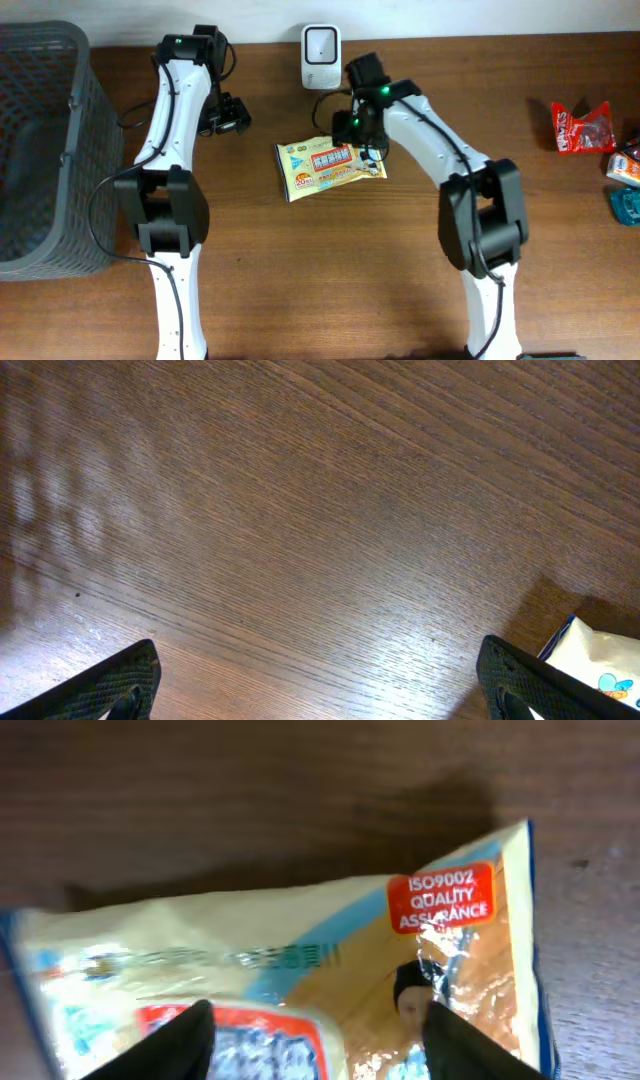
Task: Scan the item barcode
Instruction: 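Retract the left gripper and grasp the pack with the right gripper, then lift the pack up to the scanner window with the right gripper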
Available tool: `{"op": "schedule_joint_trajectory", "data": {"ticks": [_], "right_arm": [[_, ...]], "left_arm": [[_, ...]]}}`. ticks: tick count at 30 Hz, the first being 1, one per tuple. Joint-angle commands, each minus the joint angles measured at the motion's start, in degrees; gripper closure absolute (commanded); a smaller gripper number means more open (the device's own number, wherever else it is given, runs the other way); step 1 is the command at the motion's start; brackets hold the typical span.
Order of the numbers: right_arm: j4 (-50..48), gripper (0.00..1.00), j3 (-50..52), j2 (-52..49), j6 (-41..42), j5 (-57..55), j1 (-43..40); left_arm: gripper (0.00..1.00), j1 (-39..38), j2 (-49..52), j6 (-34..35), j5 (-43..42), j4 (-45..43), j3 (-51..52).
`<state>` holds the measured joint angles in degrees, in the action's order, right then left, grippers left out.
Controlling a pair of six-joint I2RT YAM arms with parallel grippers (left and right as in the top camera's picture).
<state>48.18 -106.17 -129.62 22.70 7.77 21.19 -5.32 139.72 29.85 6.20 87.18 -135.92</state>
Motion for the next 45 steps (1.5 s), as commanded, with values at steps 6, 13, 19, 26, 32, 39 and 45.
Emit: {"op": "schedule_joint_trajectory", "data": {"ticks": [6,13,19,26,32,39,45], "right_arm": [[5.3,0.43,0.1,-2.5,0.7,-7.0,0.3],[11.3,0.35,-2.8,0.0,0.0,-7.0,-0.3],[16.8,0.23,-11.2,5.0,-20.9,-1.0,0.8],[18.3,0.15,-8.0,3.2,-45.4,-0.3,4.1],[12.9,0.21,-2.2,1.2,-56.5,-0.2,5.6],[5.0,0.15,6.0,0.9,-65.4,-2.5,5.8],[-4.6,0.44,12.3,0.9,-65.0,-3.9,5.7]], "left_arm": [[0.01,0.2,-1.0,0.7,-0.4,-0.1,0.0],[0.01,0.2,-1.0,0.7,-0.4,-0.1,0.0],[0.01,0.2,-1.0,0.7,-0.4,-0.1,0.0],[0.01,0.2,-1.0,0.7,-0.4,-0.1,0.0],[0.01,0.2,-1.0,0.7,-0.4,-0.1,0.0],[0.01,0.2,-1.0,0.7,-0.4,-0.1,0.0],[0.01,0.2,-1.0,0.7,-0.4,-0.1,0.0]]}}
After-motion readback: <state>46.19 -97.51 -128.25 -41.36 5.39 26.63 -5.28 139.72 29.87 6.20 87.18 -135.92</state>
